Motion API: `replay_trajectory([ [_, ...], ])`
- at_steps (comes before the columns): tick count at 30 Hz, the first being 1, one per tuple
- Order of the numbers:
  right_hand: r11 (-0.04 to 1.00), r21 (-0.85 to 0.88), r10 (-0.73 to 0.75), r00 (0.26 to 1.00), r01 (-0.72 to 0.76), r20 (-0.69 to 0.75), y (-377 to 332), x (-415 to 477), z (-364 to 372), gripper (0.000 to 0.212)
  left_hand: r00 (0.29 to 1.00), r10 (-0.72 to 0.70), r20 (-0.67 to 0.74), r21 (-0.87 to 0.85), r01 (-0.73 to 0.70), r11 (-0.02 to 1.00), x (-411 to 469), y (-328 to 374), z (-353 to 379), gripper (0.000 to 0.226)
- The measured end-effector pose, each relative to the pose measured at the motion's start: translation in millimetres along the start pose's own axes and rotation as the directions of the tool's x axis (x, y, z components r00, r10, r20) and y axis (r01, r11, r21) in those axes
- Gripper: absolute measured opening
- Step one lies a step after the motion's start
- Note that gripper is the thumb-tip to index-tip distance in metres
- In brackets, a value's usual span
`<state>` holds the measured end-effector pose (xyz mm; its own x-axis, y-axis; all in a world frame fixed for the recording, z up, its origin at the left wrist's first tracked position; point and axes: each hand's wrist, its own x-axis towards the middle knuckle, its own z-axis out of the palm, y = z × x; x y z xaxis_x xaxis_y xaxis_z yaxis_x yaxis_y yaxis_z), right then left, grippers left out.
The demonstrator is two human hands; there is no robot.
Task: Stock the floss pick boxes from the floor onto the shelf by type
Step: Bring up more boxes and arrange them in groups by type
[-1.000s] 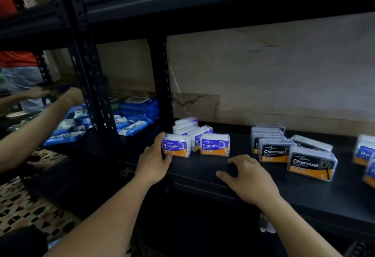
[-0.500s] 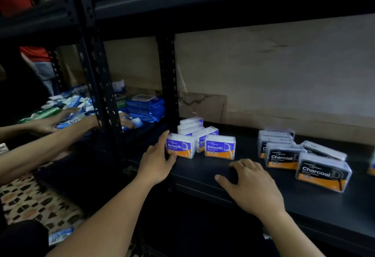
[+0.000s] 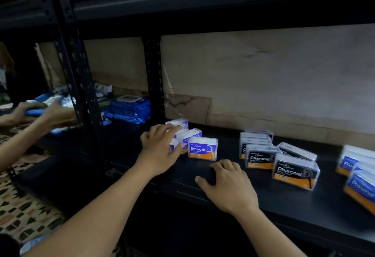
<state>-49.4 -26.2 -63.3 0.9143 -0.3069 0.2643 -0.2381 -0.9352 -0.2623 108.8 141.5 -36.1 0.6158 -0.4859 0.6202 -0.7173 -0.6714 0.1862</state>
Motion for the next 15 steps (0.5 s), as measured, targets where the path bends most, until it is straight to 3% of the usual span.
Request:
replay_trajectory([
  [3,1.0,0.012,0.006,1.0,-0.006,0.012,-1.1,-2.1,-2.4,0.079,0.976,0.13,0.173,0.087,-0.147,0.985,24.1,27.1,1.7,0.055],
  [7,1.0,0.022,0.008,1.0,-0.009,0.017,-1.5,-3.1,-3.1,0.082,0.899,0.197,0.392,0.159,-0.277,0.948,41.4,37.5,5.4,0.05],
  [15,1.0,0.02,0.024,1.0,-0.024,0.02,-2.4,-3.3,-3.8,0.083,0.903,0.209,0.375,0.185,-0.294,0.938,32.7,25.0,-5.4,0.042],
])
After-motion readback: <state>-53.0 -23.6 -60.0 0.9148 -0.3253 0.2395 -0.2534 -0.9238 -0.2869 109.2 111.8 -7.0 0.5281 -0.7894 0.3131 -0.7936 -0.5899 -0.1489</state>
